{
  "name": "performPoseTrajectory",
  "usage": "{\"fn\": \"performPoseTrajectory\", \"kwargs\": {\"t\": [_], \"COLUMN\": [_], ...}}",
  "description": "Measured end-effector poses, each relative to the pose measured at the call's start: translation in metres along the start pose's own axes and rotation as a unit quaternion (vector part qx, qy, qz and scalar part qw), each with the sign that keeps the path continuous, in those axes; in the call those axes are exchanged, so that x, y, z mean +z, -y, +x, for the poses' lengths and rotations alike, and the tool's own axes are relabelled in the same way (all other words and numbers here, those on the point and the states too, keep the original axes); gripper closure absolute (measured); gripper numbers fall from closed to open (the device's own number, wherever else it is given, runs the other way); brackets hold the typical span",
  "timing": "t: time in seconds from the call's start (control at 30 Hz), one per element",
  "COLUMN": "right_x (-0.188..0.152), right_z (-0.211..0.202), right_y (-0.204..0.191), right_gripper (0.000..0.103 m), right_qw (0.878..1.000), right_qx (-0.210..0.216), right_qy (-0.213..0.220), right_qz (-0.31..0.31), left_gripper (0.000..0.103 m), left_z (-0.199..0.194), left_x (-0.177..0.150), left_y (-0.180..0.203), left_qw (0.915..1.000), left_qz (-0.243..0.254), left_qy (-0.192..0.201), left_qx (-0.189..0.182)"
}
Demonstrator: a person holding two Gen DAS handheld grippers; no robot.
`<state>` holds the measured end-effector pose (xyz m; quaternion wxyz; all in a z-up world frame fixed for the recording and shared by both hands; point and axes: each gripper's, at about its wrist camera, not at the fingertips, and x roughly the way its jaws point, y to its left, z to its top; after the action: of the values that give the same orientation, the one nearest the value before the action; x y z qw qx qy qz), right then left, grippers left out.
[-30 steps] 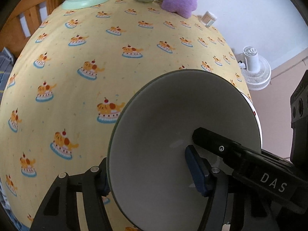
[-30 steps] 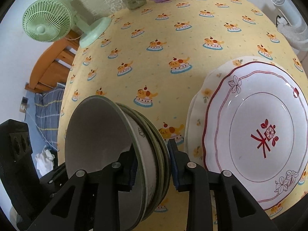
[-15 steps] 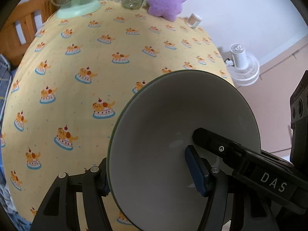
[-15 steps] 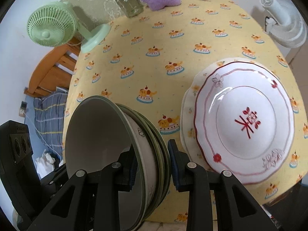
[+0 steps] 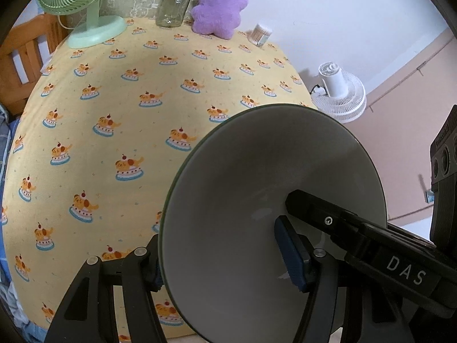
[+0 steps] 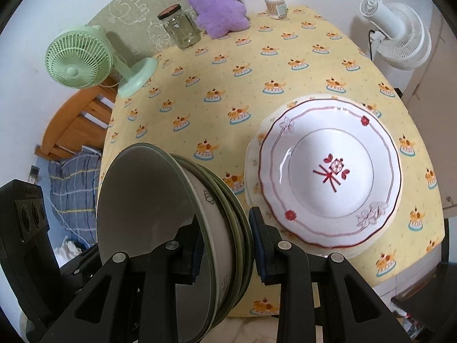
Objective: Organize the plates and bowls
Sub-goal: 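Carry the nested bowls with both tools over the red-rimmed plate stack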
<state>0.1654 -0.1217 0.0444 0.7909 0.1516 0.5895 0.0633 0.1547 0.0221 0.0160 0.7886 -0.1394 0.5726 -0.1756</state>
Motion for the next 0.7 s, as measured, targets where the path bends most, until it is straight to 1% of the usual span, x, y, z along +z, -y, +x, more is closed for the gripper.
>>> {"fn": "performPoseTrajectory", "kwargs": {"t": [0.13,0.37,0.7], "right_x": [0.011,0.029,0.050], "right_z": [-0.002,-0.010,-0.012], "right_y": [0.015,0.042,0.083], "right_gripper": [0.071,0.070,0.070], "right_qw": [1.000,0.998,0.995], "right_qx": [0.017,0.037,0.051], "right_qy": [-0.007,-0.017,-0.031], "right_qz": [-0.020,-0.056,-0.084], "left_gripper": [0.038,0.038,0.038], "left_z": [0.004,0.019,0.042], "left_x": [0.002,0.006,0.012], "left_y": [0.016,0.045,0.078], "left_qw": [0.9996,0.9974,0.9946], "left_qz": [-0.022,-0.056,-0.084], "left_qy": [0.011,0.027,0.037], "left_qx": [0.017,0.036,0.047]}}
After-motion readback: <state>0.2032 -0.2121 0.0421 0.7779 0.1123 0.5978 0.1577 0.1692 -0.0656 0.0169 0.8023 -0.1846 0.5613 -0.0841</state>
